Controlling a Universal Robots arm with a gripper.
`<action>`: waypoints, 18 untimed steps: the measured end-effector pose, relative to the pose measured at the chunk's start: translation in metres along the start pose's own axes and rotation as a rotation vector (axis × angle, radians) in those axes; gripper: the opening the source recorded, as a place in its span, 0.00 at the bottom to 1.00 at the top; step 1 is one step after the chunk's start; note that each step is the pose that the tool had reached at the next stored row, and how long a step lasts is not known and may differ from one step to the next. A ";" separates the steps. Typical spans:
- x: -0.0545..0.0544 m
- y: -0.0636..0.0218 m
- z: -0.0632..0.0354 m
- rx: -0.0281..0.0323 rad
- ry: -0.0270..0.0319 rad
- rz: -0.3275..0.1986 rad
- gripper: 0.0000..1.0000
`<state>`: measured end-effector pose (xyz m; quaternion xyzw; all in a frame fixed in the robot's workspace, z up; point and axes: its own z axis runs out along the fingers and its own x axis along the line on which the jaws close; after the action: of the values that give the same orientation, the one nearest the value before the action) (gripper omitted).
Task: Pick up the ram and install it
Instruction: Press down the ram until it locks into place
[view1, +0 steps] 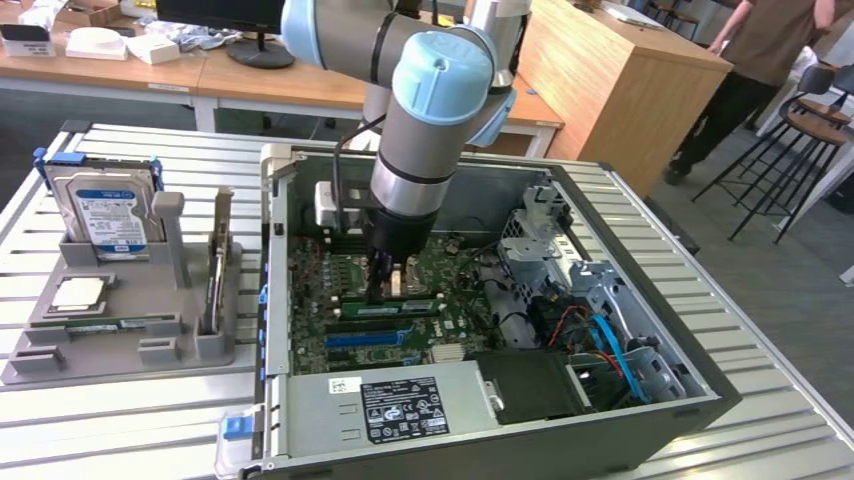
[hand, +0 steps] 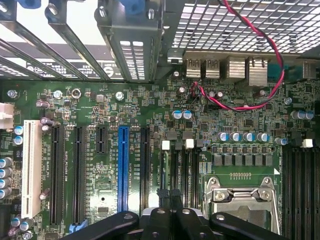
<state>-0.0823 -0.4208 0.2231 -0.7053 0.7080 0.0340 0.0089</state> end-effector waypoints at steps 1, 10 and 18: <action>0.000 0.0000 0.0001 0.0001 -0.0001 0.000 0.10; 0.000 -0.0001 0.0007 0.0003 -0.0001 0.000 0.10; 0.000 -0.0001 0.0010 0.0001 0.0002 0.000 0.10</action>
<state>-0.0823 -0.4209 0.2221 -0.7054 0.7080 0.0339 0.0089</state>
